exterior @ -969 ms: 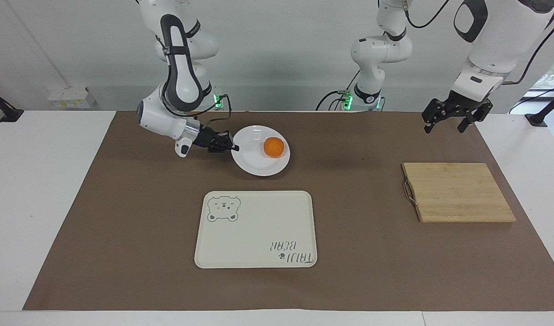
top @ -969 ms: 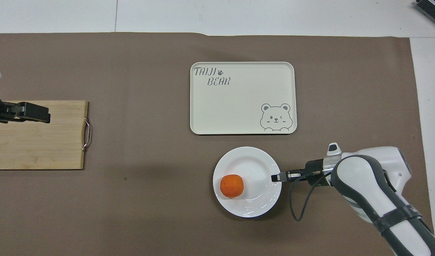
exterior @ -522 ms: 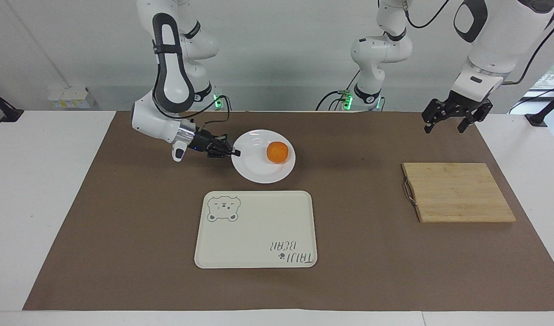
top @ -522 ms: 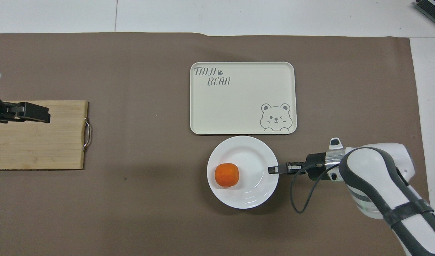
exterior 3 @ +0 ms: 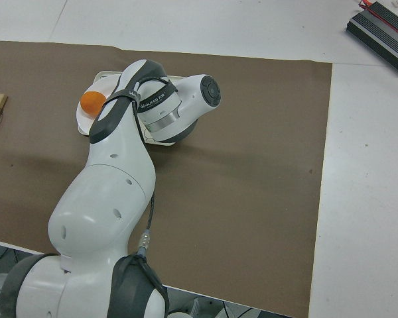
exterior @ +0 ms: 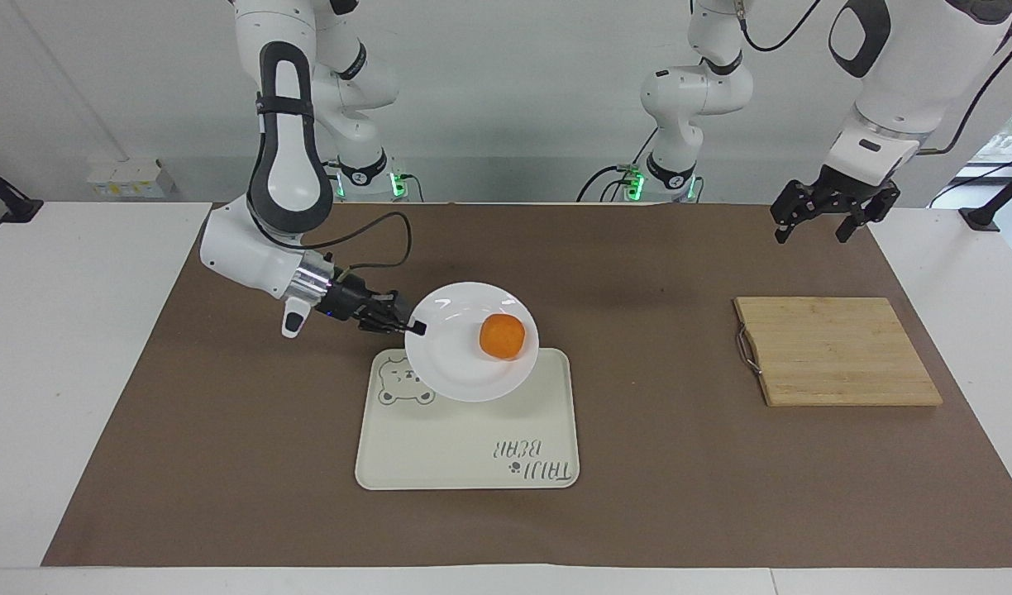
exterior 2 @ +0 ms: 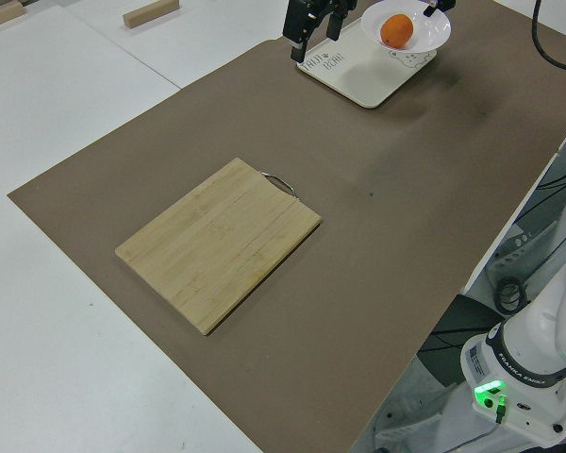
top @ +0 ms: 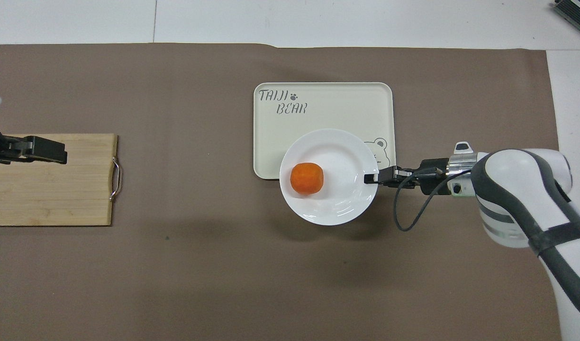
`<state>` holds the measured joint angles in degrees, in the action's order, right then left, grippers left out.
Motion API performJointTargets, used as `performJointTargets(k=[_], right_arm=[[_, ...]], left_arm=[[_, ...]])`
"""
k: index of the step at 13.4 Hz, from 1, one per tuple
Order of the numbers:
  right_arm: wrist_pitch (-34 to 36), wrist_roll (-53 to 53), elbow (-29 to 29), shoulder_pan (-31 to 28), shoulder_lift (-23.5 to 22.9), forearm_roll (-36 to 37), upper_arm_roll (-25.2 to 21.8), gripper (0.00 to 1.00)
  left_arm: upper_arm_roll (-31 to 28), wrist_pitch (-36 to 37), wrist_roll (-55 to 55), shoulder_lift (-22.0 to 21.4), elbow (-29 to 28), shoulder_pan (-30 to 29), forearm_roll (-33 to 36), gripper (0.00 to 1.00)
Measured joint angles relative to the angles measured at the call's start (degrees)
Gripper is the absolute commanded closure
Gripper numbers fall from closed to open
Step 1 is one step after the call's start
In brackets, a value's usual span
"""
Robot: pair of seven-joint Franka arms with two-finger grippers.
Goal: Place orange and plate with both arms
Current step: 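Slide the plate with the right gripper onto the cream tray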
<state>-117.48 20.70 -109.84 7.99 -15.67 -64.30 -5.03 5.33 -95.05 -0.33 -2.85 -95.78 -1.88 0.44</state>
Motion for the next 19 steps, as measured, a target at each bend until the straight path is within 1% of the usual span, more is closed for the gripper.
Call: performJointTargets(k=[2,4,5,10,14,15,16,17,19], right_arm=[[-0.10,-1.00,5.54,0.02,-5.17,0.00,0.01,1.00],[-2.37,-1.00,8.23,0.42,-9.19,0.00,0.07,1.00],[-3.70,-1.00,8.82,0.89,-10.37,0.00,0.08,1.00],[-4.77,-0.97,8.62,1.77,-12.54,0.84,0.08,1.00],[-5.14,0.05,7.85,1.97,-12.89,1.98,0.07,1.00],[-5.20,0.50,7.69,1.98,-12.90,1.98,0.07,0.59],[-5.22,0.70,7.61,1.98,-12.90,1.99,0.05,0.10],[-5.28,0.79,7.45,1.97,-12.91,2.36,-0.01,0.00],[-5.61,0.91,7.34,1.81,-12.90,4.51,-0.19,0.00]], left_arm=[[0.00,0.00,0.00,0.00,0.00,0.00,0.00,0.00],[0.00,0.00,0.00,0.00,0.00,0.00,0.00,0.00],[0.00,0.00,0.00,0.00,0.00,0.00,0.00,0.00],[0.00,0.00,0.00,0.00,0.00,0.00,0.00,0.00],[0.00,0.00,0.00,0.00,0.00,0.00,0.00,0.00],[0.00,0.00,0.00,0.00,0.00,0.00,0.00,0.00],[0.00,0.00,0.00,0.00,0.00,0.00,0.00,0.00],[0.00,0.00,0.00,0.00,0.00,0.00,0.00,0.00],[0.00,0.00,0.00,0.00,0.00,0.00,0.00,0.00]])
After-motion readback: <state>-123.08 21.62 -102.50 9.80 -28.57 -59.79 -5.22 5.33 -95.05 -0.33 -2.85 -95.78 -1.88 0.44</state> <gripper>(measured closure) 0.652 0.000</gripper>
